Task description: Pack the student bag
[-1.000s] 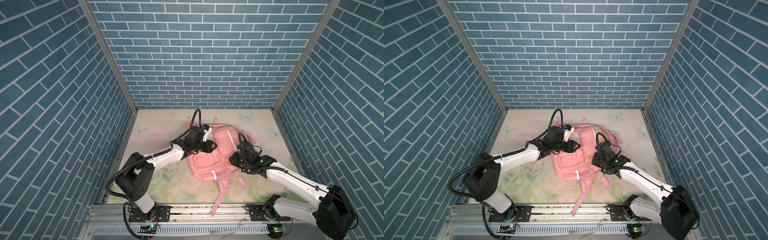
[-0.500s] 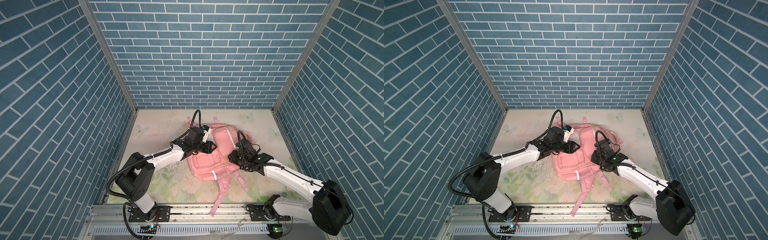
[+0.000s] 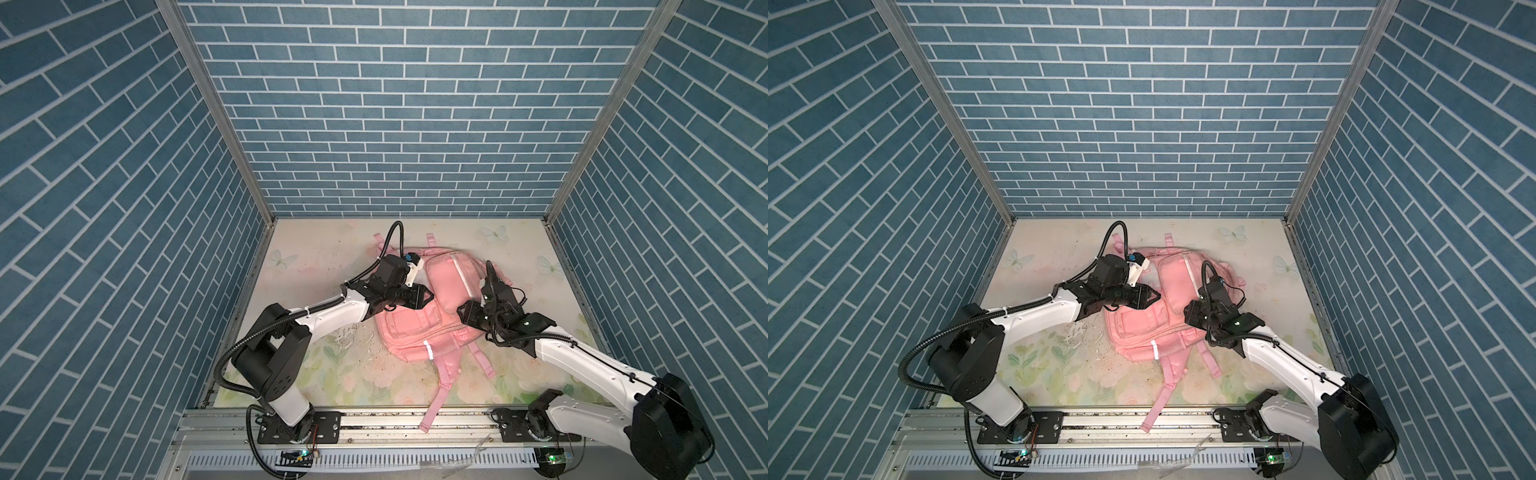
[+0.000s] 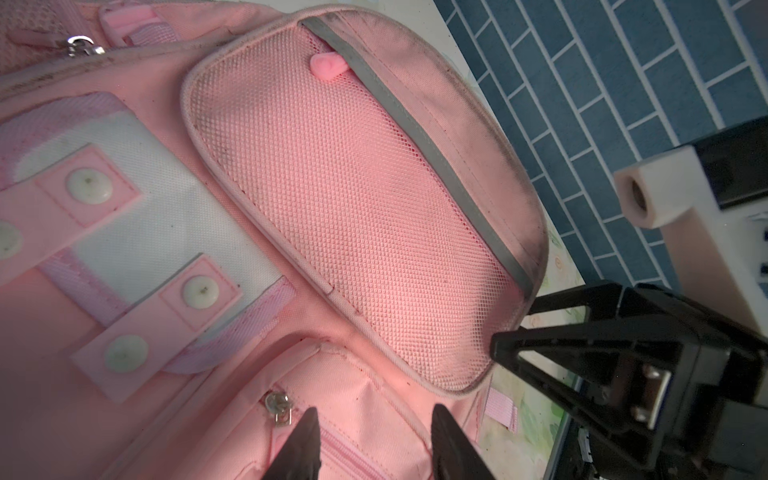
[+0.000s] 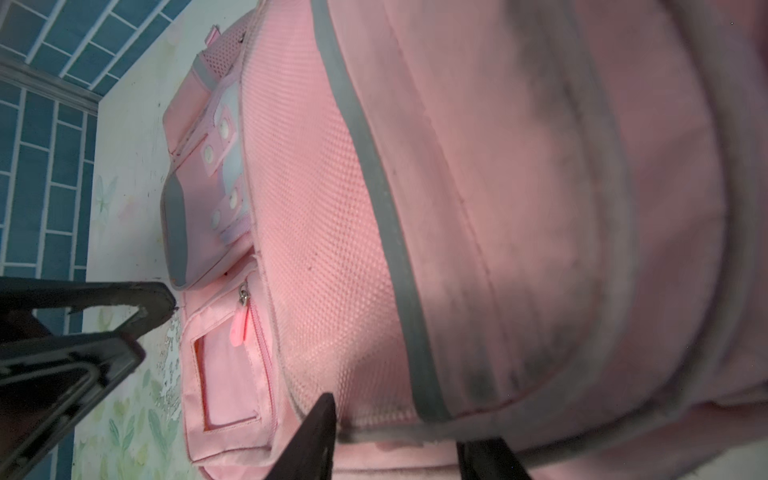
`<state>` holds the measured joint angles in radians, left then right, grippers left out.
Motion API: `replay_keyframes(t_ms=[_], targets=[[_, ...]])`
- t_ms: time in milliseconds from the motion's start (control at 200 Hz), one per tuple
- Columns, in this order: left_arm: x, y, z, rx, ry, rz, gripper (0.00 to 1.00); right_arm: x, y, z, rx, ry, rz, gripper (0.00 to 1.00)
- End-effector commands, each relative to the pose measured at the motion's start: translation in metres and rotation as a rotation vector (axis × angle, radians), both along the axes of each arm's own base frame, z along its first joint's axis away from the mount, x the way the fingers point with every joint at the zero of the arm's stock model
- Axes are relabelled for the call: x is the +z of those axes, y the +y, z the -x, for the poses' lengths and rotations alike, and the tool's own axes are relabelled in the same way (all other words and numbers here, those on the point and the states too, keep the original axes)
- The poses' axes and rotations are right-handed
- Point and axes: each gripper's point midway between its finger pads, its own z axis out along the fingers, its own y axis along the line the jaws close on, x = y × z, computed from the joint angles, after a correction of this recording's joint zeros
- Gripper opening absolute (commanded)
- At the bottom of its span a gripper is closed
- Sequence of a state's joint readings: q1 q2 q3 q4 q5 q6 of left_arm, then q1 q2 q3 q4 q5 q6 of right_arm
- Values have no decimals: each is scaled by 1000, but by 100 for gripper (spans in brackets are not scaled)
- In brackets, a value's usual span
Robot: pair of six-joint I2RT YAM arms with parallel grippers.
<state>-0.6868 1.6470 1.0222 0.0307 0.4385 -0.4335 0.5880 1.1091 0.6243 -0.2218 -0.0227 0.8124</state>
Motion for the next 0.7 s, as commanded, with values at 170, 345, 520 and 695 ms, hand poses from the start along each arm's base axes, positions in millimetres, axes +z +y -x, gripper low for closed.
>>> replay_keyframes(t_ms=[170,345,520,695], targets=[[-1,0,-3,-14,-15,-24,45,12,-5,10,75,-43,17,43],[1,0,-5,-9,-19,-28,46,11,2,15,98,-21,-7,42],[0,-1,-6,-6,-16,-32,46,1,8,28,114,51,8,36],[-1,-1,-6,-8,-14,-31,46,-5,8,30,91,82,30,34]])
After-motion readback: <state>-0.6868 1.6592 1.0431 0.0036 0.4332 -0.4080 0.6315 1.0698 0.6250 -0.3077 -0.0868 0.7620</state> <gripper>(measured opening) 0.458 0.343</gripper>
